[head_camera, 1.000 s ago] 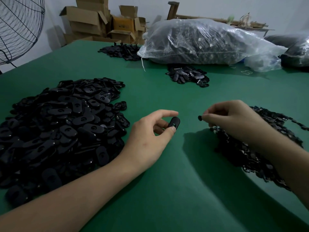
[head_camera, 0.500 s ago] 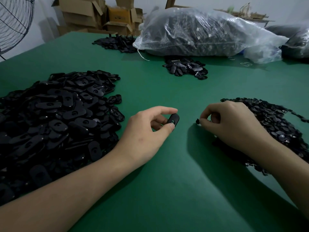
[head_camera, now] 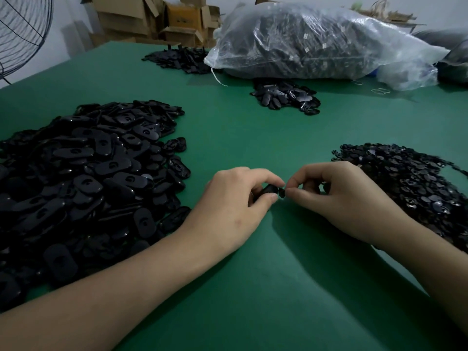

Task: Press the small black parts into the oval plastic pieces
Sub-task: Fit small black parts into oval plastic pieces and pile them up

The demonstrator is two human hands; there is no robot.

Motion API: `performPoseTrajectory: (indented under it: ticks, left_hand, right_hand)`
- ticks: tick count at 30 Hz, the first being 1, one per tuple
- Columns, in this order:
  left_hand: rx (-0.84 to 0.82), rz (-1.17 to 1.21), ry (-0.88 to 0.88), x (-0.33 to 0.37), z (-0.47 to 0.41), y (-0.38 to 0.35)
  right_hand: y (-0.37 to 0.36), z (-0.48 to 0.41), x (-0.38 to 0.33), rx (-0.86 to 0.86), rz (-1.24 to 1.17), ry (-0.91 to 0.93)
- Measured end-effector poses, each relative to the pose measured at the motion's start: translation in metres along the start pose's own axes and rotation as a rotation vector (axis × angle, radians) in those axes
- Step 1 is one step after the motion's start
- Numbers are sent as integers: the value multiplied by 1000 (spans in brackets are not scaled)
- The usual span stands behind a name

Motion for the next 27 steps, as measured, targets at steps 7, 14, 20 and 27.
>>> performPoseTrajectory:
  ticks: [7, 14, 20, 27]
  left_hand:
    - [6, -18, -14, 0, -1, 1]
    - [10, 19, 19, -4, -2, 1]
    - [25, 55, 36, -7, -1, 1]
    - [16, 153, 33, -6, -1, 3]
  right_hand:
    - [0, 2, -6, 18, 26, 28]
    - [4, 3, -5, 58, 29, 31]
    - [5, 3, -3, 74, 42, 22]
    - [2, 3, 0, 4, -107, -16]
Point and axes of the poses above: each hand's wrist, its own z-axis away from the middle knuckle, its own y-axis out of the back of the hand, x = y × z, the point moved 8 cm from there along -z, towards the middle knuckle, and after that the axes turned 1 degree about -z, right-handed, at the moved point
